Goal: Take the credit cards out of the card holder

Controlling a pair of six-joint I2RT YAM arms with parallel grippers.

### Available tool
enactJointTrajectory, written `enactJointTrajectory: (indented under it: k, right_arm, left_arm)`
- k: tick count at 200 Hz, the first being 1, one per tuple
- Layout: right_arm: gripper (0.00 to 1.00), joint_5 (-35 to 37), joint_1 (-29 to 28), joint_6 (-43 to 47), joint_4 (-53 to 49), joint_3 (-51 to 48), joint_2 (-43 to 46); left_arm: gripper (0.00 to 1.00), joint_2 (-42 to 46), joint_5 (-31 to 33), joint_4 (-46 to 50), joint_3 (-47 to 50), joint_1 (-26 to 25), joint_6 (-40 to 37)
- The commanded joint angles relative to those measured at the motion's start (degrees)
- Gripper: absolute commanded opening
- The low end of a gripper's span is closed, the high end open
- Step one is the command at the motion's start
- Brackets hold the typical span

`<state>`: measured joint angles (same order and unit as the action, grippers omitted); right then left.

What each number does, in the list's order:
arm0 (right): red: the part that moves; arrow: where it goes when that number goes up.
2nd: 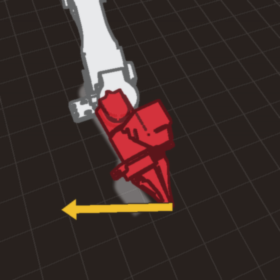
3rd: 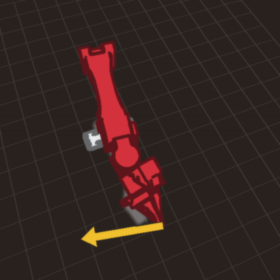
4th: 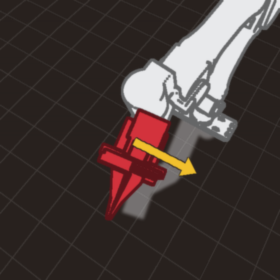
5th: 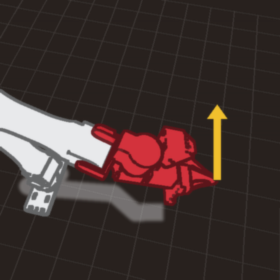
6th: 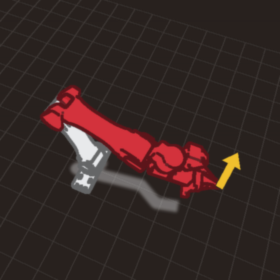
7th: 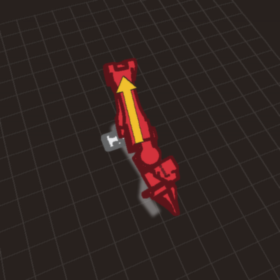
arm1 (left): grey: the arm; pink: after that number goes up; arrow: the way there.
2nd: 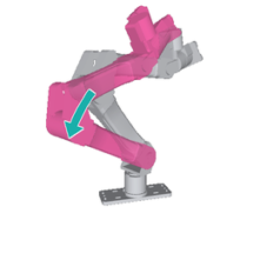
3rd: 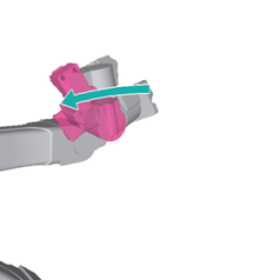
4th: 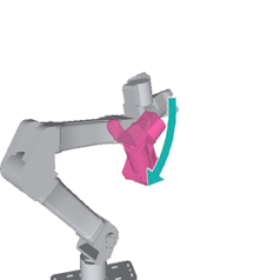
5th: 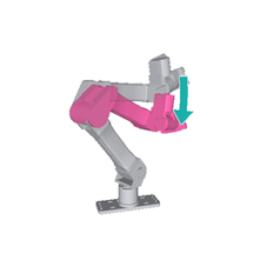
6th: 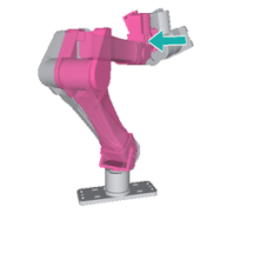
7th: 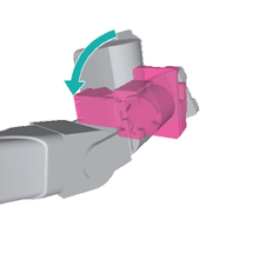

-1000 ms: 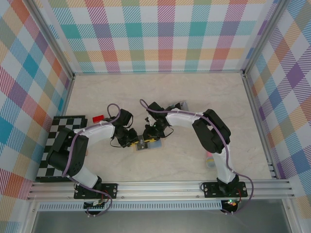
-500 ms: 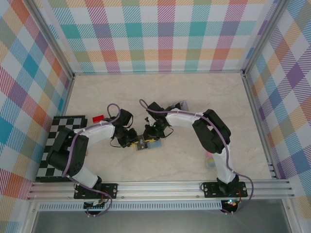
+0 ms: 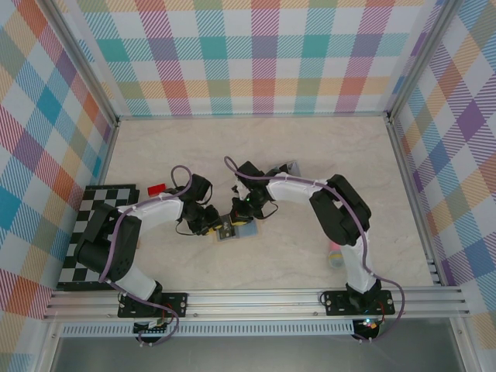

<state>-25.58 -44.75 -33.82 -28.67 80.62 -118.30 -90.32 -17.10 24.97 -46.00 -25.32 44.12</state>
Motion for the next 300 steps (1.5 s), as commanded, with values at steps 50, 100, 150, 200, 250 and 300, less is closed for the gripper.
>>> enactJointTrajectory:
  k: [50, 100, 150, 200, 250, 300]
  right_arm:
    - [0.00, 2.2, 1.7, 1.1, -1.5, -2.9, 4.3]
    - [0.00, 2.6, 2.2, 1.7, -1.5, -3.4, 6.3]
    - [0.00, 4.1, 3.1, 4.9, -2.9, -4.5, 11.3]
    - [0.00, -1.3, 6.2, 6.0, -0.2, -6.8, 17.2]
    - [0.00, -16.0, 10.9, 0.9, 10.3, -10.1, 20.4]
    - [0.00, -27.7, 14.6, -7.0, 22.6, -12.5, 21.6]
  left_arm:
    - [0.22, -1.0, 1.6, 3.3, 0.1, -0.6, -0.2]
    - [0.20, -0.7, 2.1, 5.0, -2.2, -0.6, -1.3]
    - [0.23, 1.4, 2.2, 7.9, -6.8, -0.5, -1.9]
    - [0.47, 7.1, -4.0, 4.7, -8.0, 1.6, -0.3]
    - [0.79, 12.8, -19.4, -12.6, -3.1, 5.9, 5.5]
    - [0.81, 12.9, -28.3, -27.4, 0.2, 7.0, 10.4]
